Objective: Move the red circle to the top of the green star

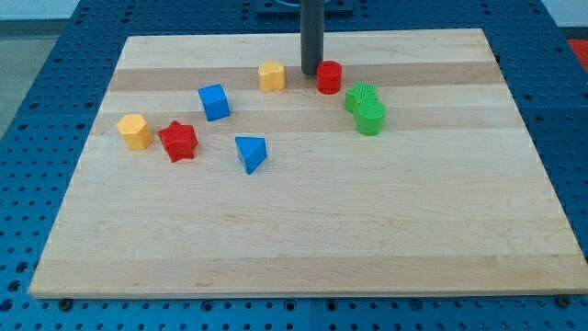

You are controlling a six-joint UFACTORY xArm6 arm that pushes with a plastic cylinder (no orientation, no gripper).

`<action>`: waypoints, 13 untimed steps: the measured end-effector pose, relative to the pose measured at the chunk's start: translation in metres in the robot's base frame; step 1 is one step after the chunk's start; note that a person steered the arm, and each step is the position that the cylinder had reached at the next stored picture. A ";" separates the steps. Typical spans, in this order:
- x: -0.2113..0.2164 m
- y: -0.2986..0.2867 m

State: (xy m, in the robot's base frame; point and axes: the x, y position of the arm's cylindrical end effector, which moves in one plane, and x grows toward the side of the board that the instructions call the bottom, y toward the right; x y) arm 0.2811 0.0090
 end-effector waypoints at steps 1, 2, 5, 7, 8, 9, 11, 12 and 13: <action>0.004 -0.012; 0.017 -0.021; 0.023 0.012; 0.023 0.045; 0.018 0.042; -0.002 0.037; -0.016 0.061; -0.017 0.083; -0.017 0.096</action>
State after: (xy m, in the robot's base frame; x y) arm 0.2645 0.1048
